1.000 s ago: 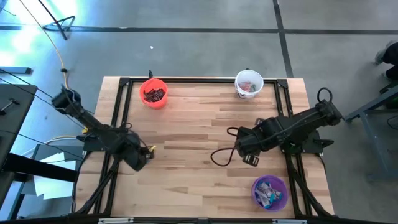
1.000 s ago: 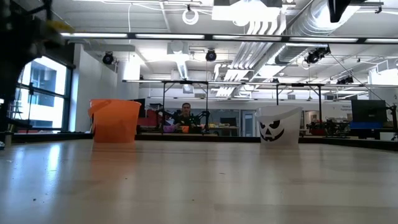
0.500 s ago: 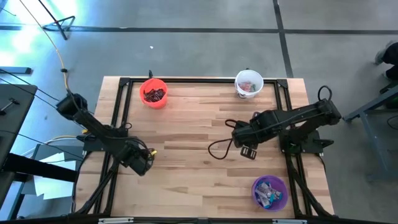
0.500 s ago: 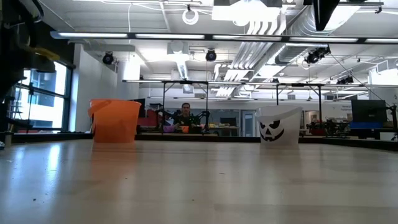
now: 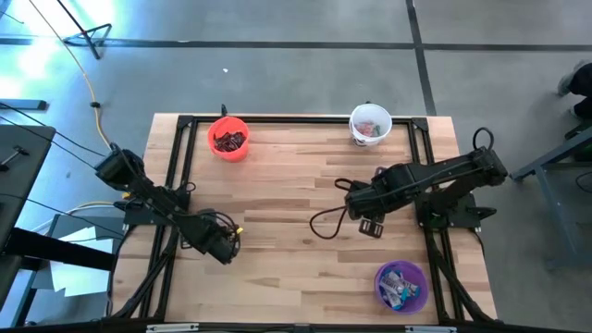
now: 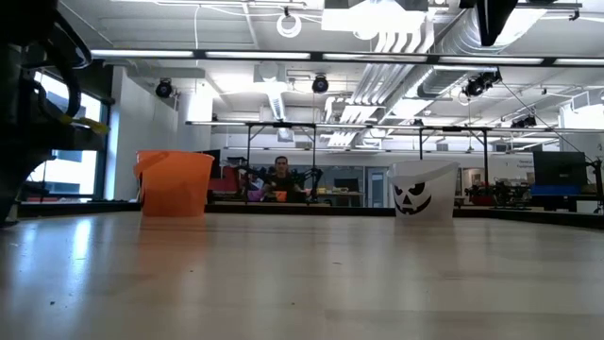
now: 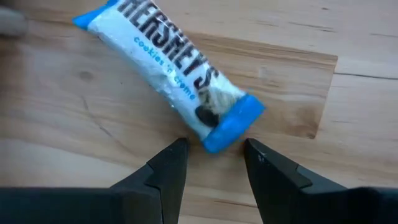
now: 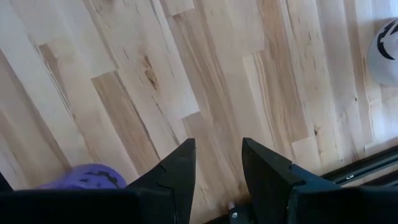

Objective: Sort candy
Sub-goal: Put the white chocolate into the violet bucket

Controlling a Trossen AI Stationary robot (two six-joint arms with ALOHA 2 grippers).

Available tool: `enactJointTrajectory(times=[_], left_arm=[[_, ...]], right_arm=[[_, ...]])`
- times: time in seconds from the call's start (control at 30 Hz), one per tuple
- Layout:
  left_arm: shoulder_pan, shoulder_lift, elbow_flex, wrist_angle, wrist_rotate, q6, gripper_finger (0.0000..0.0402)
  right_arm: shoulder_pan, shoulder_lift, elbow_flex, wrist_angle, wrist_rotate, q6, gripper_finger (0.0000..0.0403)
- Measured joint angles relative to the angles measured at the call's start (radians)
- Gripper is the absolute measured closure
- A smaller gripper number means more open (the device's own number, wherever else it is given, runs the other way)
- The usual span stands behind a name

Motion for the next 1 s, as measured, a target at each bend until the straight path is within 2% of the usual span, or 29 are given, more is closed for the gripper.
enactJointTrajectory(times=[0.2,0.33,0.47,0.57,0.77,1.0], left_arm=[[0.000,-0.007,0.000,0.002,0.004,-0.006,0.0249],[0.000,-0.036,0.041,-0.008,-0.005,-0.001,0.0249],[0.001,-0.039,0.105,-0.152,-0.046,0.001,0.0249],[0.015,-0.039,0.131,-0.229,-0.032,0.001,0.0249],[0.062,-0.038,0.115,-0.237,0.034,-0.014,0.0249],[0.150,-0.036,0.113,-0.237,-0.001,-0.017,0.0249]], right_arm=[[0.000,0.000,0.000,0.000,-0.016,-0.019,0.0279],[0.000,0.000,0.000,0.000,-0.028,-0.043,0.0279],[0.000,0.000,0.000,0.000,-0.029,-0.053,0.0279],[0.000,0.000,0.000,0.000,-0.029,-0.059,0.0279],[0.000,0.000,0.000,0.000,-0.029,-0.063,0.0279],[0.000,0.000,0.000,0.000,-0.054,-0.132,0.0279]])
